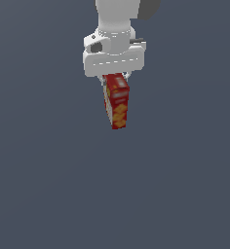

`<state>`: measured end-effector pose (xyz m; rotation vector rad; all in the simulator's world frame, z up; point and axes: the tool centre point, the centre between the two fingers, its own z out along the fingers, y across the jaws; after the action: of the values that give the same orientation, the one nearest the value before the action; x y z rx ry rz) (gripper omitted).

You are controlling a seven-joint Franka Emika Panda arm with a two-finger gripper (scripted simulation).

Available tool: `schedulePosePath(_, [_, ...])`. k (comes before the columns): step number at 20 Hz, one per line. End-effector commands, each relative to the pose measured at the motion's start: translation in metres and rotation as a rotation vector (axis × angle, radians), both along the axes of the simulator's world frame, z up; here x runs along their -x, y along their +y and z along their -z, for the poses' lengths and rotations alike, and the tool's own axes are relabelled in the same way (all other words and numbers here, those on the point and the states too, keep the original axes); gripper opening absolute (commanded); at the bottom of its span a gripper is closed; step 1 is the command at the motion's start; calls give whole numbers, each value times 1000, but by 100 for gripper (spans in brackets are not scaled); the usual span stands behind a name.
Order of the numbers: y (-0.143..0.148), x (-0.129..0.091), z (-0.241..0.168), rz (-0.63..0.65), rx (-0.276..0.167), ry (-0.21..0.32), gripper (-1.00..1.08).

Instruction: Pick up the object and move it to a goal position.

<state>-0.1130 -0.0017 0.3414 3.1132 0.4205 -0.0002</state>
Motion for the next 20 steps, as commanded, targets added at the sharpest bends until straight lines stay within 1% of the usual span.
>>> schedulePosePath(1, [0,8,-26,0,0,0,-100])
schedulePosePath(6, [0,20,-67,0,0,0,-100])
schedulePosePath(11, [0,27,-97,0,0,0,-100])
schedulePosePath(15, [0,31,-111,0,0,0,-100])
schedulePosePath(20, [0,31,-118,0,0,0,-100])
